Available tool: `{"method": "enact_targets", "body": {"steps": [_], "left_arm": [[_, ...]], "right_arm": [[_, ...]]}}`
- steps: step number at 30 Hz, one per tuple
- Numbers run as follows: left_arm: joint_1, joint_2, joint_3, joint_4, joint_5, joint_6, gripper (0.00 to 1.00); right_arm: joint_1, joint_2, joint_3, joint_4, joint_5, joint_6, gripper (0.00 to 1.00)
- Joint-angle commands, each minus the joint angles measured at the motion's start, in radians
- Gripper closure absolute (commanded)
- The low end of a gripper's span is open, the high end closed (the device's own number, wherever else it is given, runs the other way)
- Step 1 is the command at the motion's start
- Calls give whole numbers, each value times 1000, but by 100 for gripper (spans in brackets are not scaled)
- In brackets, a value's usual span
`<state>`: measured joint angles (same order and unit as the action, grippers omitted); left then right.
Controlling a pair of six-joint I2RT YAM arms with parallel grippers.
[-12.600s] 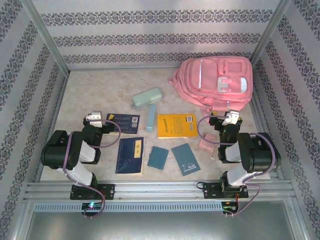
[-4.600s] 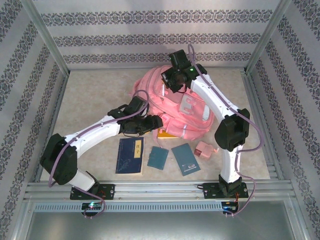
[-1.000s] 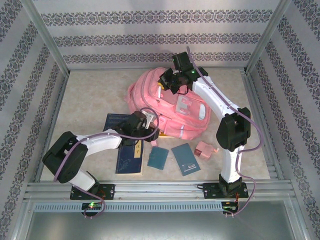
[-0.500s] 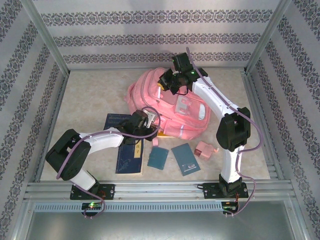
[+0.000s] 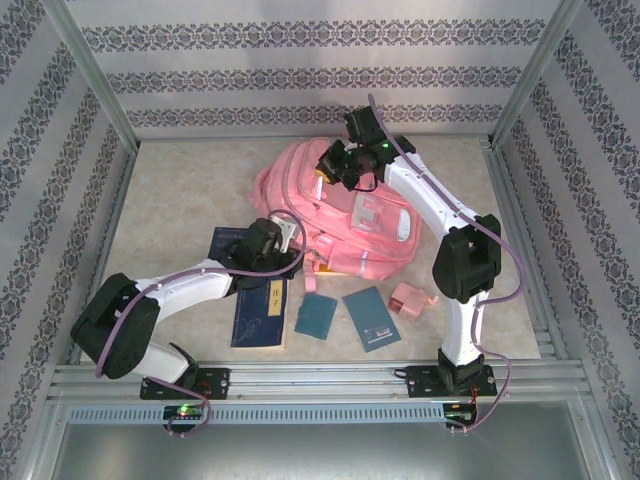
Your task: Pack the student bag
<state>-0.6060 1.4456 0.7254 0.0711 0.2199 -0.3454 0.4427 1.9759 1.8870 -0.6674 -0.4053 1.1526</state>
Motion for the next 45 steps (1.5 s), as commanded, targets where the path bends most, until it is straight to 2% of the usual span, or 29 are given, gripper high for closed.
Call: {"method": "enact_targets", "body": {"steps": [1, 3, 9, 11, 13, 20, 26, 33, 45], "left_arm": [[14, -18, -1, -32, -20, 0, 94], [14, -15, 3, -32, -13, 0, 100], [14, 1, 12, 1, 69, -6, 100], [14, -12, 10, -1, 77, -13, 83], [12, -24, 18, -33, 66, -8, 73], [-44, -18, 57, -137, 4, -2, 60], [-107, 40, 110, -181, -45, -32, 59], [-115, 96, 131, -184, -88, -40, 62], [-115, 181, 185, -130, -57, -34, 63]], "right_arm": [[5, -46, 8, -34, -18, -48, 100], [7, -46, 6, -37, -17, -58, 100], [9, -48, 4, -38, -23, -71, 100], [10, -51, 1, -47, -15, -67, 100], [8, -55, -6, -49, -16, -48, 100], [9, -61, -3, -47, -16, 18, 100], [7, -57, -3, -48, -19, 45, 100], [8, -65, -28, -32, -29, 66, 100], [13, -75, -65, -17, -39, 76, 100]]}}
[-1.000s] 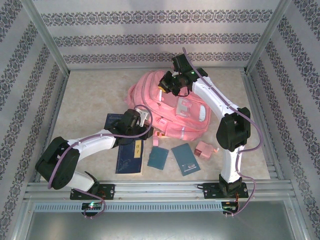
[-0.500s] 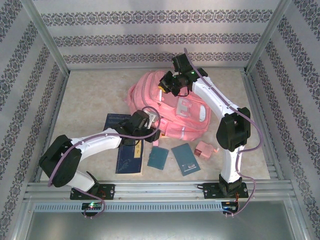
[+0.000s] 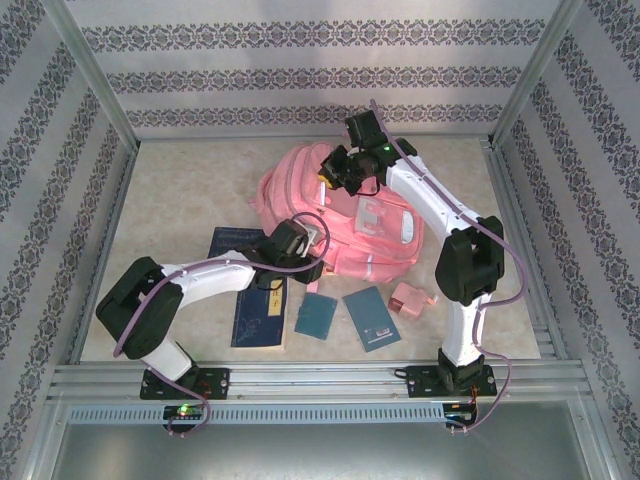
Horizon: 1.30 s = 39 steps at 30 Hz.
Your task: Pack the student bag
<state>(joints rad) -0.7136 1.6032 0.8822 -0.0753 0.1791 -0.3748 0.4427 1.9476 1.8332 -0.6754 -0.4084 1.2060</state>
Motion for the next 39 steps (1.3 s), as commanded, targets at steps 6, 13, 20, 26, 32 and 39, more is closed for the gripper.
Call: {"method": "enact_targets", "body": {"steps": [6, 13, 20, 26, 32, 39], "left_arm": [[-7, 50, 51, -19, -44, 20, 75], [-5, 33, 48, -53, -87, 33, 87], [11, -28, 11, -77, -107, 48, 98], [43, -80, -26, -87, -113, 42, 100], [72, -110, -35, -98, -108, 44, 100], [119, -145, -66, -62, -32, 11, 100]], "right_arm": [[16, -46, -9, -10, -38, 23, 100], [14, -47, -13, -16, -38, 4, 100], [4, -50, -20, -29, -26, -29, 100], [1, -52, -26, -33, -21, -47, 100], [2, -56, -32, -35, -20, -74, 100], [14, -57, -3, -100, 31, -194, 100]]}}
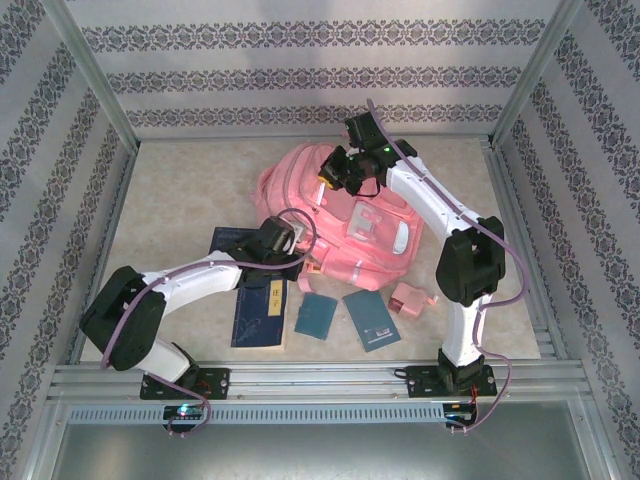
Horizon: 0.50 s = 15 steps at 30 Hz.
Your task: Pack the student bag
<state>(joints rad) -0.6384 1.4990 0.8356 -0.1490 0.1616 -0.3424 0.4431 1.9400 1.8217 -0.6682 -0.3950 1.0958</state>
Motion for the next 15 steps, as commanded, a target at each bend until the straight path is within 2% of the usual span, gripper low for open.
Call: {"method": "enact_targets", "body": {"steps": [1, 3, 7, 9, 12, 15], "left_arm": [[45, -46, -24, 28, 11, -27, 100], [45, -45, -30, 65, 84, -48, 100], [46, -35, -30, 161, 230, -155, 100], [46, -36, -31, 204, 275, -217, 100], [55, -37, -48, 287, 349, -318, 100], [80, -25, -82, 399, 432, -446, 100]], "right_arm": [[16, -43, 23, -140, 43, -111, 100], [18, -29, 63, -209, 84, -163, 98], [23, -23, 154, -348, 235, -262, 72], [27, -51, 164, -385, 308, -287, 63], [26, -125, 122, -396, 395, -315, 50], [19, -222, 35, -350, 434, -342, 46]]}}
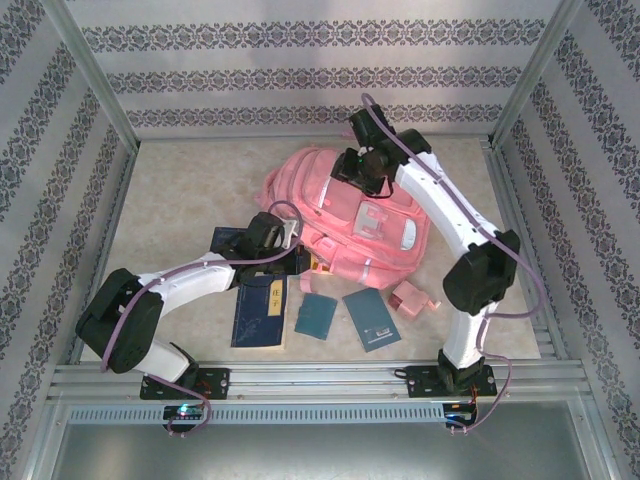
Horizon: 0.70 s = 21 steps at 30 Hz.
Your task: Pack the student bag
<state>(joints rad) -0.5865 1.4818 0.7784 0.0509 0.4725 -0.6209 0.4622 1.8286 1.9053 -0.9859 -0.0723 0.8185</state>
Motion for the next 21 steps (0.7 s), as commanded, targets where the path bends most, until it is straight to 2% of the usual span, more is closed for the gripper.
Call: {"method": "enact_targets", "body": {"steps": [1, 5, 11, 13, 16, 18, 21], "left_arm": [[37, -4, -38, 240, 141, -208, 100], [68, 35, -85, 448, 195, -397, 100], [81, 87, -48, 519, 228, -501, 100], [82, 99, -38, 541, 235, -538, 100], [82, 113, -35, 585, 235, -607, 100], [82, 118, -34, 611, 232, -652, 100], [82, 114, -23, 616, 224, -689, 100]], "right_arm": [[-3, -141, -86, -15, 111, -70, 46], [-18, -274, -269, 33, 74, -40, 44], [-112, -497, -701, 258, -215, 206, 46], [-122, -548, -811, 334, -268, 291, 45], [-108, -587, -911, 415, -307, 407, 44], [-92, -617, -976, 460, -302, 505, 33], [-67, -673, -1076, 537, -257, 674, 28]]}}
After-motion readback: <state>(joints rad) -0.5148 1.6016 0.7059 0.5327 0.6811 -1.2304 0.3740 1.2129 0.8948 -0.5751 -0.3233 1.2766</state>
